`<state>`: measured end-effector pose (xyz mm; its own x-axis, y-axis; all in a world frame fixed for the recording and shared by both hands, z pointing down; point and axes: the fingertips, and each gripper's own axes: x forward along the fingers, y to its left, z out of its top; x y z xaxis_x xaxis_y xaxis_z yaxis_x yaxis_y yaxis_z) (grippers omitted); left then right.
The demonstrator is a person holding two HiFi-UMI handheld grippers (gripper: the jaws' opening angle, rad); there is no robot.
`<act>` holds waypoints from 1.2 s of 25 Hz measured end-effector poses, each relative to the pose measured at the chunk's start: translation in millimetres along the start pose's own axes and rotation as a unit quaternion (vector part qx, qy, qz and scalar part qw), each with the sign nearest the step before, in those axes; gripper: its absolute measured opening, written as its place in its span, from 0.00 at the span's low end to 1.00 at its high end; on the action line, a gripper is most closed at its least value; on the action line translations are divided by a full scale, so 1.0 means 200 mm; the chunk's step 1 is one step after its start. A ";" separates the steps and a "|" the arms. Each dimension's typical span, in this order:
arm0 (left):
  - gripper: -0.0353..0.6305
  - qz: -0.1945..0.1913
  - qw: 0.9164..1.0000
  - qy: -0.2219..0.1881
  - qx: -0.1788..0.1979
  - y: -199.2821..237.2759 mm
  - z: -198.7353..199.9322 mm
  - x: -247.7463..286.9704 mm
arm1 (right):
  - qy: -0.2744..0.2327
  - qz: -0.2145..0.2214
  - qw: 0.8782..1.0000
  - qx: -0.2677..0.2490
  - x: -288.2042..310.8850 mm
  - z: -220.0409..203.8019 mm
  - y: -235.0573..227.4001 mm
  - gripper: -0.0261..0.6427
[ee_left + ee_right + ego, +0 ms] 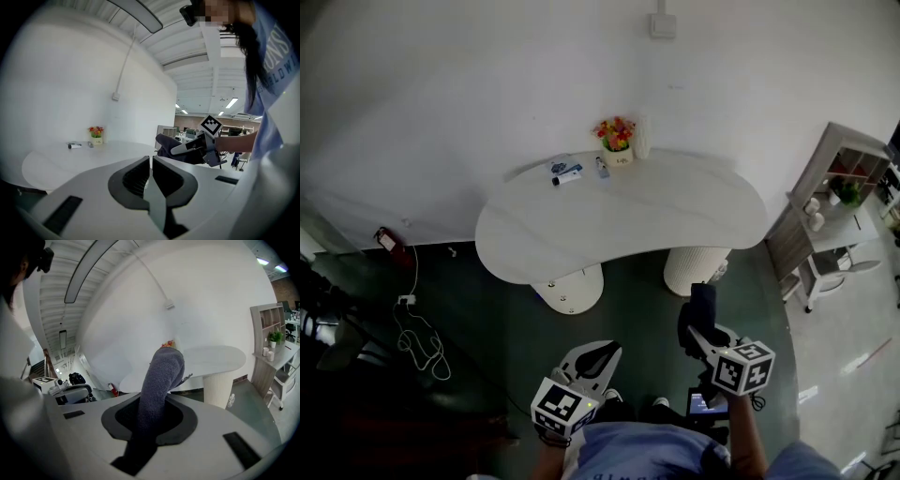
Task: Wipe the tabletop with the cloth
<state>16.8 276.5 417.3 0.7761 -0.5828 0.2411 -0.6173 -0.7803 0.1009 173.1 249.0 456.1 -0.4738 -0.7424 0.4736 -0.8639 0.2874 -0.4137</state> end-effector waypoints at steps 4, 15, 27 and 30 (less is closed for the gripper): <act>0.08 0.008 1.000 0.000 -0.005 -0.07 0.03 0.02 | 0.009 0.009 1.000 0.000 -0.05 0.02 -0.01 0.15; 0.08 0.012 1.000 0.021 -0.007 -0.30 0.03 0.10 | 0.024 0.026 0.999 0.002 -0.17 -0.04 -0.11 0.15; 0.08 0.012 1.000 0.028 0.005 -0.34 0.05 0.18 | 0.025 0.031 0.999 0.000 -0.17 -0.03 -0.17 0.15; 0.08 0.014 0.999 0.031 0.006 -0.32 0.05 0.19 | 0.025 0.032 0.999 -0.004 -0.15 -0.03 -0.17 0.15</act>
<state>86.6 302.4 410.8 0.7488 -0.5893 0.3033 -0.6365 -0.7669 0.0813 215.7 264.8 459.6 -0.5358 -0.6908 0.4855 -0.8329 0.3382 -0.4381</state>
